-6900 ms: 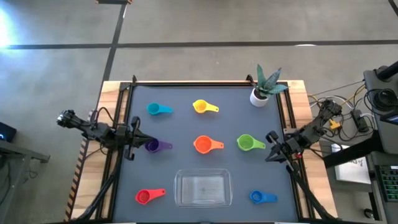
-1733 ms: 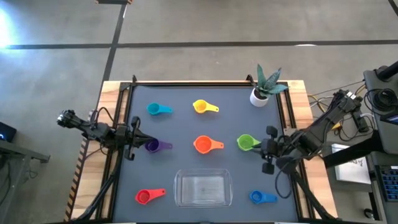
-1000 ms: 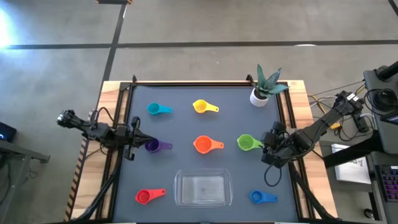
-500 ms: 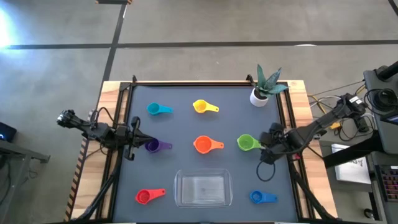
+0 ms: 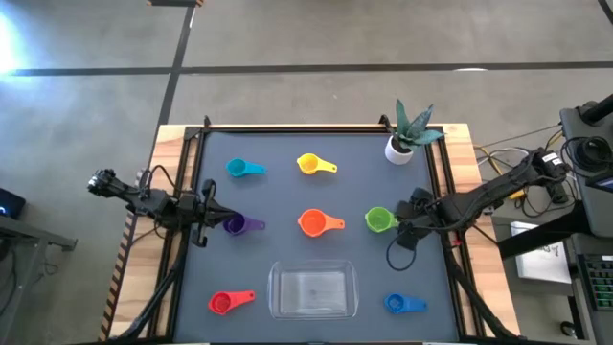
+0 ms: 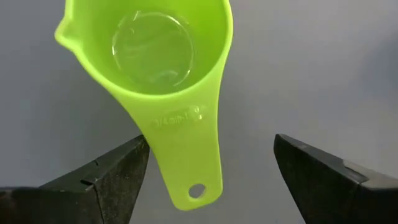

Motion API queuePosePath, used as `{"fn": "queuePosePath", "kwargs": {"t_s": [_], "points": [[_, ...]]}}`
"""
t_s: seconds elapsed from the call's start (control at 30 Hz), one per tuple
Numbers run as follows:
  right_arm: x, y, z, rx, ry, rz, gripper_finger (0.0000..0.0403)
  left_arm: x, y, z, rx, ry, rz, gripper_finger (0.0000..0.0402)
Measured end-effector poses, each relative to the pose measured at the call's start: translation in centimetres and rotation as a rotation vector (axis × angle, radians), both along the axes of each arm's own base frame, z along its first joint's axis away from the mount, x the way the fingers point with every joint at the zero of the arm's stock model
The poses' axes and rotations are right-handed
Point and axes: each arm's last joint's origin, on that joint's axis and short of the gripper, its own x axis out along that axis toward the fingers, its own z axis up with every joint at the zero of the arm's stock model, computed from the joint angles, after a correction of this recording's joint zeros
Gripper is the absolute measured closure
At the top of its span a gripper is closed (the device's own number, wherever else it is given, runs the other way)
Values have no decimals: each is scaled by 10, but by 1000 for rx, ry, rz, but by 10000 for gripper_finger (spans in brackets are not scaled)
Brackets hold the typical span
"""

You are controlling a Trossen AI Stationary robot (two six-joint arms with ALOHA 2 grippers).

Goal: Nest measuring cups in basket
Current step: Stack the green measuring cup on the orange measuring cup

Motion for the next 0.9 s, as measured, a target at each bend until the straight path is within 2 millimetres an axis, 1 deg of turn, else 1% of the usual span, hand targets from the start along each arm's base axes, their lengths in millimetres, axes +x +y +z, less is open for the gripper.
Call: {"fn": "queuePosePath", "kwargs": {"t_s": [0.27, 0.47, 0.57, 0.63, 0.7, 0.9], "points": [[6, -1, 0, 25, -34, -5, 74, 0, 0, 0, 0, 0, 0, 402], [9, 1, -5, 35, 3, 10, 75, 0, 0, 0, 0, -1, 0, 402], [12, 2, -10, 29, 20, 18, 81, 0, 0, 0, 0, 0, 0, 402], [15, 3, -13, 29, 33, 37, 95, 0, 0, 0, 0, 0, 0, 402], [17, 5, -17, 28, 60, 53, 118, 0, 0, 0, 0, 0, 0, 402], [27, 9, -24, 46, 132, 89, 209, 0, 0, 0, 0, 0, 0, 402]]}}
